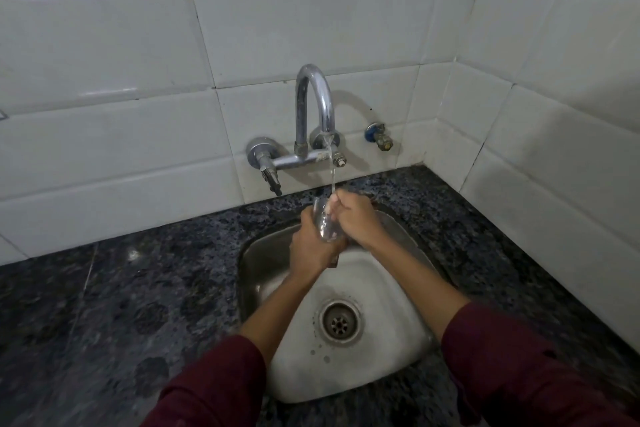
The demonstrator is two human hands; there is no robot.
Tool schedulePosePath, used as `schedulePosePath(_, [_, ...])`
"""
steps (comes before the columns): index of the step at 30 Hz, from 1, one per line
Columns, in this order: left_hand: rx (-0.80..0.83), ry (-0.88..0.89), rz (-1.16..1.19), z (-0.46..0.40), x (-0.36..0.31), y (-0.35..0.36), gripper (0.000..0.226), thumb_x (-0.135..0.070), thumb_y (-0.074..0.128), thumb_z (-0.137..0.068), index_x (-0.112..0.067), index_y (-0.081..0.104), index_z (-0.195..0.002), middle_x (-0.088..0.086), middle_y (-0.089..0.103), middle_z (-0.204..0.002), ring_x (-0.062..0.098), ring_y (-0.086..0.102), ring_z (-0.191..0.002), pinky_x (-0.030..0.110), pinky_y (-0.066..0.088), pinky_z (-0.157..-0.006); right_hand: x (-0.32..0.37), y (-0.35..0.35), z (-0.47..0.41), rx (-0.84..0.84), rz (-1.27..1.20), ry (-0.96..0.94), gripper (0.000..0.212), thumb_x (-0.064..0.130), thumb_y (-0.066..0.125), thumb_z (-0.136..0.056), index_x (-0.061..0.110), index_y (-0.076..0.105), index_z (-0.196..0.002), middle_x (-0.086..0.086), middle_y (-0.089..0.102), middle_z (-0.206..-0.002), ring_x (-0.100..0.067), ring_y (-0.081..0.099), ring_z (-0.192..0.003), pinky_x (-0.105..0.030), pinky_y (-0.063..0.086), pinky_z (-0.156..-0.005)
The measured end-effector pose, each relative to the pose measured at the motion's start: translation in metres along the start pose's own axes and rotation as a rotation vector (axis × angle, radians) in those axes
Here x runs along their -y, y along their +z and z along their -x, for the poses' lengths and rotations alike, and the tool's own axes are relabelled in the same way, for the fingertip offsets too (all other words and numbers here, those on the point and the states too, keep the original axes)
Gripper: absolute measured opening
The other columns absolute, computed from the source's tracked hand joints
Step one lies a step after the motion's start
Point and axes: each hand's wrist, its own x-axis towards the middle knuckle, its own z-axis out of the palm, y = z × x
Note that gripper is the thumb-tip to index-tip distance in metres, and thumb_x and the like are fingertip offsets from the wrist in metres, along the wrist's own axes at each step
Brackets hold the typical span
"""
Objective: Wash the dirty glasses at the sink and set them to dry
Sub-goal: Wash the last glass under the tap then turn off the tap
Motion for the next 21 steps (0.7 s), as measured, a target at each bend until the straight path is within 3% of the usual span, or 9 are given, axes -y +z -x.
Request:
schedulePosePath(3, [0.08, 0.023, 0.047, -0.002, 0.002, -0.003, 0.08, -0.033, 0.079, -0.065, -0.025, 0.037, -0.133, -0.001, 0.062, -0.11, 0.018, 0.064, -0.093, 0.035, 0.057, -0.077, -0.002, -0.006, -0.001, 0.024, -0.108, 0.06, 0.028, 0.006, 0.045, -0.092, 0.015, 0.056, -0.068, -0.002, 0.057, -0.066, -0.013, 0.054, -0.061, -0.02, 0.043, -0.05])
schedulePosePath(5, [0.283, -0.063, 0.362, -0.004, 0.002, -0.014, 0.073, -0.024, 0.08, -0.071, -0.021, 0.041, -0.133, 0.005, 0.062, -0.113, 0.019, 0.067, -0.087, 0.029, 0.057, -0.07, -0.004, -0.013, -0.001, 0.096, -0.26, 0.024, 0.033, 0.008, 0.039, -0.097, 0.013, 0.055, -0.068, -0.002, 0.055, -0.065, -0.006, 0.053, -0.059, -0.018, 0.042, -0.059])
schedulePosePath(7, [0.509, -0.175, 0.728, -0.005, 0.005, -0.024, 0.067, -0.021, 0.08, -0.069, -0.013, 0.048, -0.127, 0.014, 0.064, -0.101, 0.028, 0.069, -0.074, 0.037, 0.058, -0.062, -0.007, -0.017, 0.002, 0.18, -0.426, 0.012, 0.035, 0.006, 0.035, -0.098, 0.01, 0.054, -0.069, -0.002, 0.054, -0.064, -0.002, 0.051, -0.056, -0.014, 0.039, -0.06])
schedulePosePath(9, [0.584, -0.202, 0.81, -0.004, 0.009, -0.027, 0.068, -0.019, 0.08, -0.065, -0.009, 0.049, -0.125, 0.015, 0.065, -0.092, 0.032, 0.067, -0.069, 0.041, 0.058, -0.062, -0.007, -0.017, 0.004, 0.226, -0.475, 0.009, 0.034, 0.004, 0.035, -0.097, 0.009, 0.054, -0.07, 0.002, 0.056, -0.061, -0.001, 0.051, -0.055, -0.013, 0.04, -0.06])
schedulePosePath(13, [0.368, -0.194, 0.602, 0.002, 0.013, -0.017, 0.063, -0.019, 0.078, -0.062, -0.017, 0.051, -0.119, 0.016, 0.064, -0.103, 0.029, 0.067, -0.076, 0.042, 0.057, -0.068, -0.008, -0.012, 0.007, 0.207, -0.23, -0.007, 0.033, 0.006, 0.038, -0.097, 0.013, 0.055, -0.07, -0.001, 0.054, -0.065, -0.002, 0.053, -0.057, -0.011, 0.043, -0.056])
schedulePosePath(15, [0.204, -0.101, 0.369, 0.005, 0.014, -0.01, 0.066, -0.022, 0.082, -0.06, -0.021, 0.049, -0.117, 0.008, 0.065, -0.107, 0.02, 0.067, -0.085, 0.03, 0.057, -0.068, -0.01, -0.007, 0.006, 0.163, -0.09, 0.001, 0.031, 0.005, 0.042, -0.095, 0.014, 0.056, -0.069, -0.002, 0.056, -0.064, -0.014, 0.056, -0.061, -0.026, 0.049, -0.059])
schedulePosePath(17, [0.078, -0.045, 0.184, 0.009, 0.012, -0.005, 0.07, -0.02, 0.082, -0.065, -0.024, 0.043, -0.123, -0.001, 0.063, -0.105, 0.015, 0.065, -0.088, 0.016, 0.053, -0.058, -0.011, -0.001, 0.005, 0.123, 0.003, 0.011, 0.024, 0.002, 0.044, -0.092, 0.006, 0.059, -0.074, -0.001, 0.057, -0.064, -0.017, 0.057, -0.063, -0.026, 0.051, -0.062])
schedulePosePath(19, [0.055, -0.02, 0.121, 0.01, 0.011, -0.004, 0.079, -0.024, 0.083, -0.066, -0.024, 0.038, -0.131, -0.003, 0.062, -0.108, 0.016, 0.065, -0.093, 0.018, 0.053, -0.063, -0.01, 0.0, 0.004, 0.098, -0.038, 0.046, 0.024, 0.003, 0.043, -0.093, 0.004, 0.06, -0.076, 0.0, 0.057, -0.062, -0.015, 0.056, -0.062, -0.02, 0.047, -0.063])
schedulePosePath(21, [0.154, -0.015, 0.163, 0.005, 0.013, -0.008, 0.086, -0.032, 0.084, -0.063, -0.023, 0.038, -0.134, -0.001, 0.062, -0.113, 0.019, 0.064, -0.098, 0.026, 0.051, -0.075, -0.011, -0.006, 0.003, 0.122, -0.164, 0.069, 0.032, 0.01, 0.042, -0.096, 0.012, 0.059, -0.07, -0.001, 0.058, -0.061, -0.014, 0.054, -0.061, -0.026, 0.044, -0.064])
